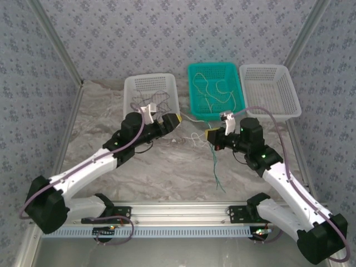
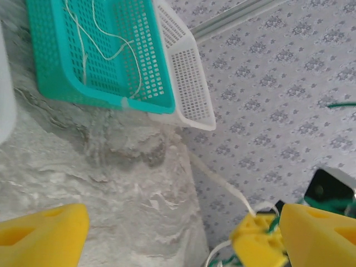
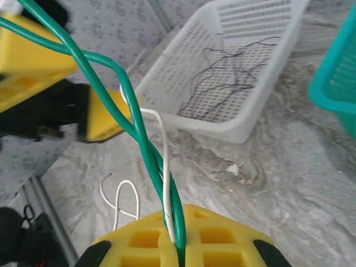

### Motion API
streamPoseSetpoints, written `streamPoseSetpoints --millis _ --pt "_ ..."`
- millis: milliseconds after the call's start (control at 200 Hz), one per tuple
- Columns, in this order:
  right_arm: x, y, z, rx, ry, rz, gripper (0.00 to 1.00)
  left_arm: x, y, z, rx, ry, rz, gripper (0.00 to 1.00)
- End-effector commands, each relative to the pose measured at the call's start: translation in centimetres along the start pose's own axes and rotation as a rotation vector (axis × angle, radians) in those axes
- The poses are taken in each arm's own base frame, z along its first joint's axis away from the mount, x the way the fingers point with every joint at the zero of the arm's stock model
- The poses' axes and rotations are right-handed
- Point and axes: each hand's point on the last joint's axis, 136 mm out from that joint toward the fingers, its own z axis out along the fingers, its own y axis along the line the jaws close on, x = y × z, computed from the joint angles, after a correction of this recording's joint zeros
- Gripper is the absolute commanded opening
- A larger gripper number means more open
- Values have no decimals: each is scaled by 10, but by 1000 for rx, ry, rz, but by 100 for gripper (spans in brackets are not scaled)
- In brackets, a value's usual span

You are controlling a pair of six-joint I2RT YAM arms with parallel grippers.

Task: Untangle the cables

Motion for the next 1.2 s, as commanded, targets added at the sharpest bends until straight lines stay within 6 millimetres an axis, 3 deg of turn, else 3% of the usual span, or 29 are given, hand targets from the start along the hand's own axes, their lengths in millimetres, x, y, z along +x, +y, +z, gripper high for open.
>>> streamPoseSetpoints --millis 0,145,195,320,385,495,550,590,675,770,819,854,904,999,1074,1194 --pt "-17 31 -7 -98 -38 -67 0 -15 -45 7 173 -10 -76 89" --pt "-16 40 -5 -119 -39 -85 0 -14 -39 22 205 -2 -146 84" --pt "-16 42 -4 -123 -40 -90 0 -16 -37 23 203 -15 -150 68" --pt "-8 35 0 -96 -27 -98 0 -20 -37 18 186 -51 -110 0" --pt "-2 22 3 -41 -26 -90 5 -24 -39 10 164 -76 -54 0" --pt "17 -25 7 170 -10 -21 16 -32 -48 -11 105 -127 83 0" --pt "30 -48 6 257 6 32 35 -34 -58 -24 75 -144 178 0" --pt "42 -65 5 312 16 77 37 -33 -66 -32 61 -152 244 0" --pt "71 -102 1 424 41 209 34 -32 -80 -46 61 -168 334 0" --pt "110 -136 -6 504 98 345 6 -31 -94 -54 96 -177 379 0" --pt "124 -145 -8 511 118 405 3 -28 -98 -55 113 -171 393 0" --pt "125 -140 -4 459 125 412 8 -26 -100 -54 121 -161 402 0" --pt "118 -119 6 326 129 368 20 -22 -102 -51 128 -139 410 0" --pt "103 -82 15 192 118 232 51 -17 -103 -45 126 -111 426 0" --pt "93 -53 20 121 115 92 70 -15 -106 -43 130 -106 438 0" --pt "96 -11 34 -8 130 -125 82 -17 -112 -48 127 -117 462 0"
